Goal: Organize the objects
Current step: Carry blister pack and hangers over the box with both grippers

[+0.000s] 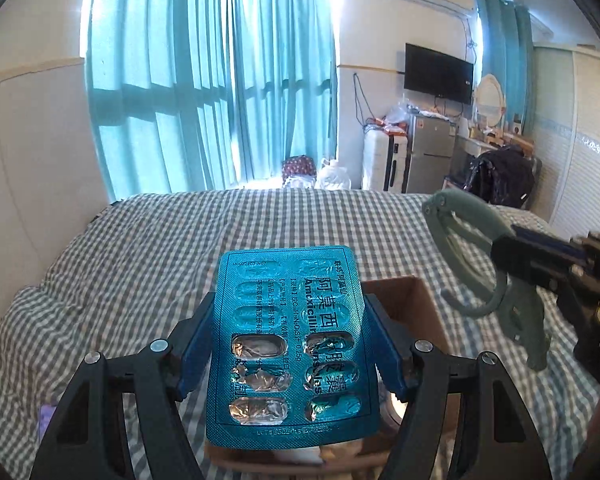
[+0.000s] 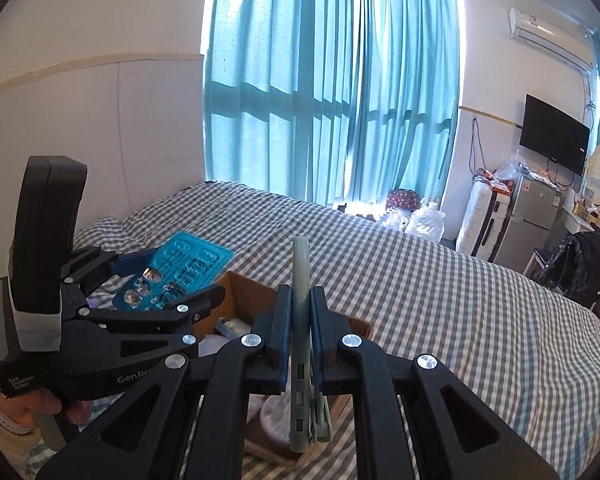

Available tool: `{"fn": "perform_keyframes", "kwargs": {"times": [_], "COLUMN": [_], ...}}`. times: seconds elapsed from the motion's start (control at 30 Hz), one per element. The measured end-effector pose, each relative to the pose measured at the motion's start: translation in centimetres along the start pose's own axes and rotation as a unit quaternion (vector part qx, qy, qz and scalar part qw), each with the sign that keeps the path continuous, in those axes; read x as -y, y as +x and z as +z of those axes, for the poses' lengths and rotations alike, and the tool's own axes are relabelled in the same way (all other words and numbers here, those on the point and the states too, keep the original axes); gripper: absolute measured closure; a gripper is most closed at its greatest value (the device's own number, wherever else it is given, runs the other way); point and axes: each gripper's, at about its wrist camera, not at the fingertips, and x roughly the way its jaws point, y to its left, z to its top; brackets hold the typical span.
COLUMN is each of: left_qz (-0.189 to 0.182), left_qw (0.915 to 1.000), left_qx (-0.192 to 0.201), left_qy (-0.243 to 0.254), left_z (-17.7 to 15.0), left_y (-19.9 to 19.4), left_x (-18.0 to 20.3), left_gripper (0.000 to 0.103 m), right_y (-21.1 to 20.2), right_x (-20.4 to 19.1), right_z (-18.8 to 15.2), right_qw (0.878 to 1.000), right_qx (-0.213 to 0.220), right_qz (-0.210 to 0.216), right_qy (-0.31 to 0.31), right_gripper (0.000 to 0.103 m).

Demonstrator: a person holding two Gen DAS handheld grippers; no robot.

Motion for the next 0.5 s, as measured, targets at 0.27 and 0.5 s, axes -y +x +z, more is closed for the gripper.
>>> {"fn": "perform_keyframes", "kwargs": {"times": [0.27,0.5], "left_qz": [-0.004,-0.012], "left_qw": [0.9997,0.9979], "left_qx": [-0.024,-0.063], "left_qy": [0.001,-0.003], "left_z": [-0.6,-3.4], "left_y": [5.7,9.0], "left_x": [-0.1,-0.4], "left_gripper": [0.032,0.032], "right_y": [7.5,12.4], "right_x": [1.8,2.6], "right_z": [-0.2,-4.1], "right_qw": [0.999,0.994], "right_qx": [-0.028,-0.081], "right_qz": [0.027,0.066], "right_qy": [0.02,0.036], "right_gripper": [0.094,0.094]}}
